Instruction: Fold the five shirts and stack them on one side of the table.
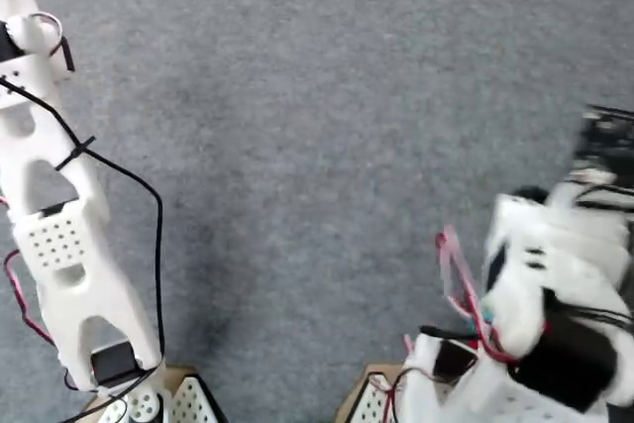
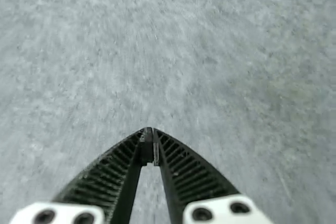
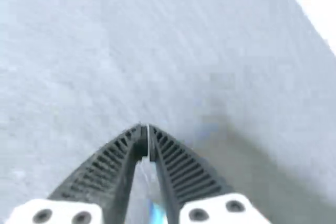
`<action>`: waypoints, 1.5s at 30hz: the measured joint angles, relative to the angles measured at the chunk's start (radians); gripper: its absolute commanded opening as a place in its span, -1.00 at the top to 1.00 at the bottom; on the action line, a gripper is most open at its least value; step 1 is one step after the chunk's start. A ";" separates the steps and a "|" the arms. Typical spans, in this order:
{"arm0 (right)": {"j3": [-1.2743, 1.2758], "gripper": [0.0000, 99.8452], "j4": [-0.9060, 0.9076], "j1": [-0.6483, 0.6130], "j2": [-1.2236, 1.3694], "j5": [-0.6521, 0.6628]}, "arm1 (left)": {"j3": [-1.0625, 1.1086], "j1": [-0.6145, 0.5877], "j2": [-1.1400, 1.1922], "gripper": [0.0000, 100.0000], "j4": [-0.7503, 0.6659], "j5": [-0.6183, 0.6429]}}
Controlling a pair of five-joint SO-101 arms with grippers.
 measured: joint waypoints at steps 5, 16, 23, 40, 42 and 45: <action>0.130 0.99 -0.163 -0.180 -0.006 -0.005 | 0.316 0.011 -0.293 0.96 0.000 -0.005; 0.358 0.99 -0.253 -0.216 -0.006 -0.006 | 1.073 0.029 -0.939 0.96 -0.054 -0.011; 0.439 0.99 -0.253 -0.216 -0.006 -0.006 | 1.672 -0.009 -1.361 0.96 -0.272 -0.064; 0.721 0.99 -0.307 -0.216 -0.006 -0.006 | 2.737 -0.012 -2.061 0.96 -0.825 -0.127; 0.764 0.99 -0.339 -0.216 -0.006 -0.006 | 2.800 -0.012 -2.120 0.96 -0.848 -0.127; 0.825 0.99 -0.382 -0.216 -0.032 -0.006 | 2.865 -0.012 -2.209 0.96 -0.859 -0.127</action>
